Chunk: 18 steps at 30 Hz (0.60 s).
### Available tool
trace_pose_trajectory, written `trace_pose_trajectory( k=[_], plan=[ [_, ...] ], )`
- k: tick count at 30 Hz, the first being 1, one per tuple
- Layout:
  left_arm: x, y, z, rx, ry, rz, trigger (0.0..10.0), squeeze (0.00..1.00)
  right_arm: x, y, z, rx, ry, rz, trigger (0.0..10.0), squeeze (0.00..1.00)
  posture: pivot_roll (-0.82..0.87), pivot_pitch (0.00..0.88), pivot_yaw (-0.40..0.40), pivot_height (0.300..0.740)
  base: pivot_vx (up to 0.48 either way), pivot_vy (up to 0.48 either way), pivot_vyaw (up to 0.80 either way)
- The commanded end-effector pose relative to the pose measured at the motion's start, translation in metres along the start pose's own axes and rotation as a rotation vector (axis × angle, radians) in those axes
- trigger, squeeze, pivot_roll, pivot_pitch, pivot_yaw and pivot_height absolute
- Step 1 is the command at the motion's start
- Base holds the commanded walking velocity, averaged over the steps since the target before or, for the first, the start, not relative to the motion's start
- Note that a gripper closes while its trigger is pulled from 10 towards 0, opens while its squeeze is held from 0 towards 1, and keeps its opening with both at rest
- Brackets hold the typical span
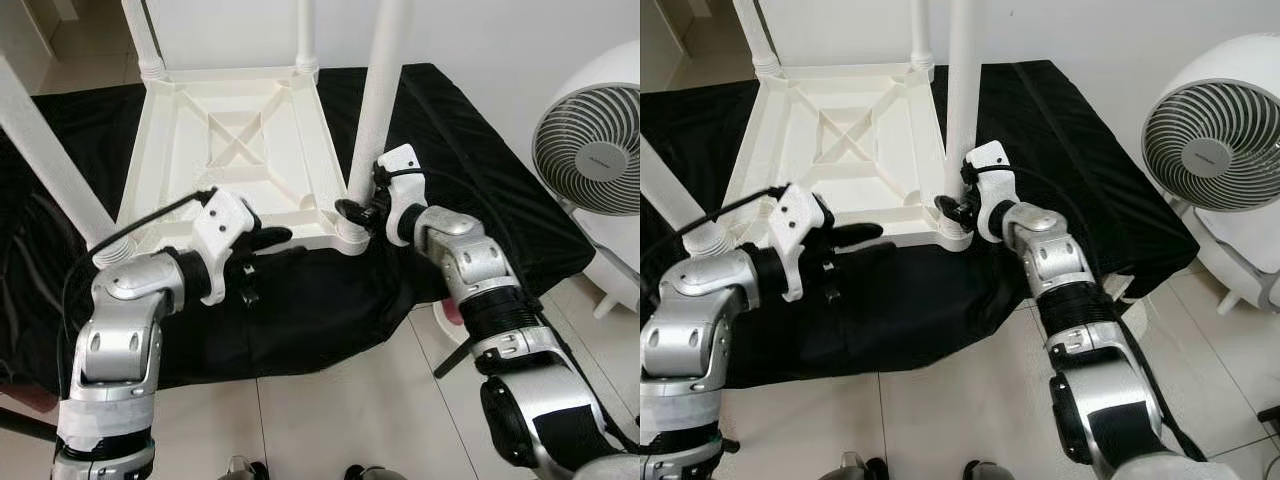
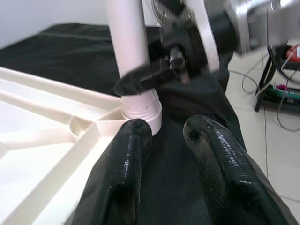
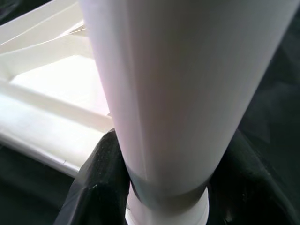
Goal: Building children table
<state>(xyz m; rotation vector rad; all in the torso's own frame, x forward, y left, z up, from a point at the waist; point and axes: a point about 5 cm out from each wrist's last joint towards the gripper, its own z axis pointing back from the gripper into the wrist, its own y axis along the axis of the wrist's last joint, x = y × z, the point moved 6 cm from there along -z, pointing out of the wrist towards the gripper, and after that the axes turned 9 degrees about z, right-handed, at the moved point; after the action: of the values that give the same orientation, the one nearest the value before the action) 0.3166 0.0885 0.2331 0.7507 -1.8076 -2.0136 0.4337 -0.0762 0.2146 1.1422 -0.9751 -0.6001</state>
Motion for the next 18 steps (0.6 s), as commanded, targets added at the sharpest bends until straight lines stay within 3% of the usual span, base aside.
trace_pose_trajectory(
  k=[1, 5, 7, 9, 10, 11, 13, 16, 17, 18],
  plan=[
    [-0.018, 0.004, 0.003, 0.030, 0.172, 0.008, 10.0, 0.00, 0.006, -0.012, 0.002, -0.050, -0.067, -0.025, 0.0, 0.00, -0.04, 0.141, 0.020, 0.740, 0.000, 0.000, 0.00],
    [-0.019, 0.007, 0.003, 0.038, 0.172, 0.006, 10.0, 0.00, 0.010, -0.011, 0.005, -0.058, -0.184, -0.068, 0.0, 0.00, -0.04, 0.139, 0.022, 0.740, 0.000, 0.000, 0.00],
    [-0.019, 0.009, 0.002, 0.044, 0.167, 0.003, 10.0, 0.00, 0.012, -0.018, 0.009, -0.087, -0.352, -0.145, 0.0, 0.00, -0.05, 0.138, 0.023, 0.740, 0.000, 0.000, 0.00],
    [-0.019, 0.009, 0.002, 0.044, 0.167, 0.003, 10.0, 0.00, 0.012, -0.018, 0.009, -0.087, -0.352, -0.145, 0.0, 0.00, -0.05, 0.138, 0.023, 0.740, 0.000, 0.000, 0.00],
    [-0.018, 0.010, 0.001, 0.046, 0.164, 0.002, 10.0, 0.00, 0.013, -0.022, 0.013, -0.099, -0.444, -0.197, 0.0, 0.00, -0.05, 0.135, 0.023, 0.740, 0.000, 0.000, 0.00],
    [-0.018, 0.010, 0.001, 0.046, 0.164, 0.002, 10.0, 0.00, 0.013, -0.022, 0.013, -0.099, -0.444, -0.197, 0.0, 0.00, -0.05, 0.135, 0.023, 0.740, 0.000, 0.000, 0.00],
    [-0.017, 0.011, -0.001, 0.049, 0.159, 0.002, 10.0, 0.00, 0.011, -0.031, 0.023, -0.116, -0.645, -0.327, 0.0, 0.00, -0.05, 0.133, 0.023, 0.740, 0.000, 0.000, 0.00],
    [-0.017, 0.011, -0.001, 0.049, 0.159, 0.002, 10.0, 0.00, 0.011, -0.031, 0.023, -0.116, -0.645, -0.327, 0.0, 0.00, -0.05, 0.133, 0.023, 0.740, 0.000, 0.000, 0.00],
    [-0.017, 0.011, -0.001, 0.049, 0.158, 0.004, 10.0, 0.00, -0.001, -0.027, 0.020, -0.114, -0.653, -0.354, 0.0, 0.00, -0.05, 0.131, 0.021, 0.740, 0.000, 0.000, 0.00],
    [-0.017, 0.011, -0.001, 0.049, 0.158, 0.004, 10.0, 0.00, -0.001, -0.027, 0.020, -0.114, -0.653, -0.354, 0.0, 0.00, -0.05, 0.131, 0.021, 0.740, 0.000, 0.000, 0.00]
  ],
)
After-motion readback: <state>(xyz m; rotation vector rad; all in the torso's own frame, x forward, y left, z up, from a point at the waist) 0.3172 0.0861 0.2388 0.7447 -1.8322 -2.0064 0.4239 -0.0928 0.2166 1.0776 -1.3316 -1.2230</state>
